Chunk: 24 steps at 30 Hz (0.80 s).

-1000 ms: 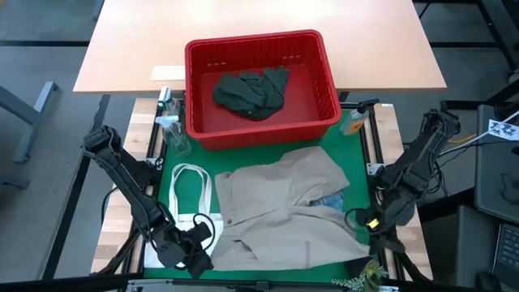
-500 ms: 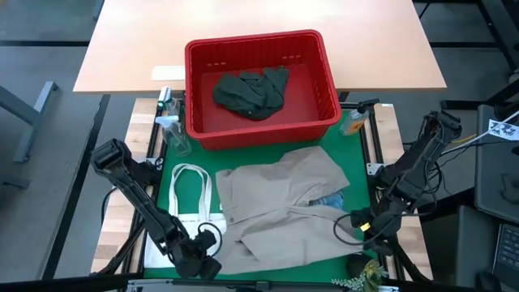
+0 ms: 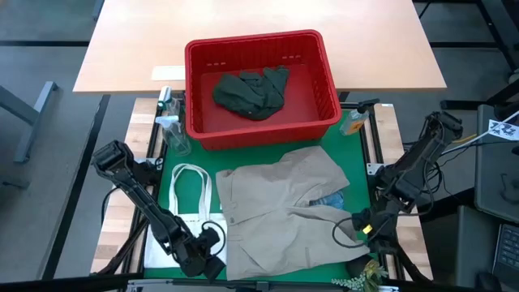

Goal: Fold Laundry from Bin
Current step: Fold the light brown shorts

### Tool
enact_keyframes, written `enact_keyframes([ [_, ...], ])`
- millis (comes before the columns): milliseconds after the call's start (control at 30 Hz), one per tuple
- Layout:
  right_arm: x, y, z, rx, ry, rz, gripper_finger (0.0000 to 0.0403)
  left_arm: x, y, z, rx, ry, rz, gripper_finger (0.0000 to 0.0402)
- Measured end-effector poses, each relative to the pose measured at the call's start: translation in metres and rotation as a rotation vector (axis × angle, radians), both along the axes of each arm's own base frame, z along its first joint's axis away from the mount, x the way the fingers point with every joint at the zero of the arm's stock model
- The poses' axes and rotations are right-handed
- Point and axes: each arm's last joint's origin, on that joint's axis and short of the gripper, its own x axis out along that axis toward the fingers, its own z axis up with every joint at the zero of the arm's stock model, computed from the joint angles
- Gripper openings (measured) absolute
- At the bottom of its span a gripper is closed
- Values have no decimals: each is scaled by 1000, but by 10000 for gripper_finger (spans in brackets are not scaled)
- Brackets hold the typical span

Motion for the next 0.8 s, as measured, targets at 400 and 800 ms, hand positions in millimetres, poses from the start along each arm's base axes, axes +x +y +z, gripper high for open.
enact_keyframes([
  [400, -1, -36, 19, 44, -155, -38, 118, 42, 47, 1, 173, -107, 31, 97],
  [800, 10, -93, 27, -177, -443, -279, 118, 56, 112, 55, 350, -301, -91, 71],
])
